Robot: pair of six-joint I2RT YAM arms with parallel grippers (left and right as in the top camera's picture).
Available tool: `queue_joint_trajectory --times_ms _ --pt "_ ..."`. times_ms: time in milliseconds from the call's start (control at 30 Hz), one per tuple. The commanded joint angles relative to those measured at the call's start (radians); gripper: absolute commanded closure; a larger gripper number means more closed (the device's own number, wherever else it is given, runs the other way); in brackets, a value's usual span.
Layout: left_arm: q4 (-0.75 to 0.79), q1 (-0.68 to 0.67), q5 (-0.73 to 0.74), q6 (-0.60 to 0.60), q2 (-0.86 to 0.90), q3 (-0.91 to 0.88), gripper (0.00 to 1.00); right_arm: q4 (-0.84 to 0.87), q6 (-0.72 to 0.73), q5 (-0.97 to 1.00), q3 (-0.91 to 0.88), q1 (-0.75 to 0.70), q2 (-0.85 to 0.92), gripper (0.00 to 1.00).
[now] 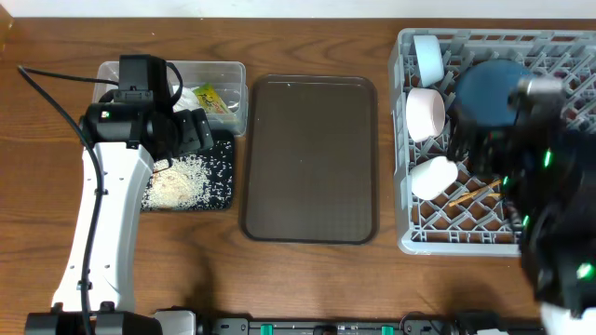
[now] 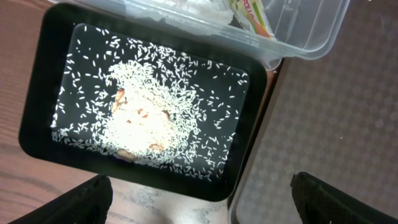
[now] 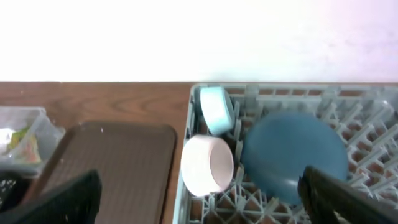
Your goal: Sort waste into correct bins and load items into the dishwasher rack
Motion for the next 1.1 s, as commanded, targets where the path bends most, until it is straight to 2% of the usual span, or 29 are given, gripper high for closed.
queue_joint_trajectory --times_ms 0,233,433,733,1067 --pt "-0.005 0.003 -0.005 0.013 0.007 -0.008 0.06 0.103 -0.088 -0.027 -0.225 0.011 -0.154 0.01" --pt "-0.005 0.003 -0.005 0.013 0.007 -0.008 0.06 0.300 -0.098 0.011 -0.659 0.006 -0.500 0.01" --pt "-0.005 0.003 -0.005 0.013 0.007 -0.008 0.06 0.484 -0.098 -0.004 -0.924 -0.009 -0.716 0.01" --pt "-0.005 0.003 -0.005 0.013 0.007 -0.008 0.06 0.528 -0.098 -0.038 -1.067 -0.027 -0.833 0.01" --pt "-0.005 0.003 -0.005 0.013 0.007 -0.008 0.06 0.490 -0.045 -0.045 -1.067 -0.032 -0.863 0.01"
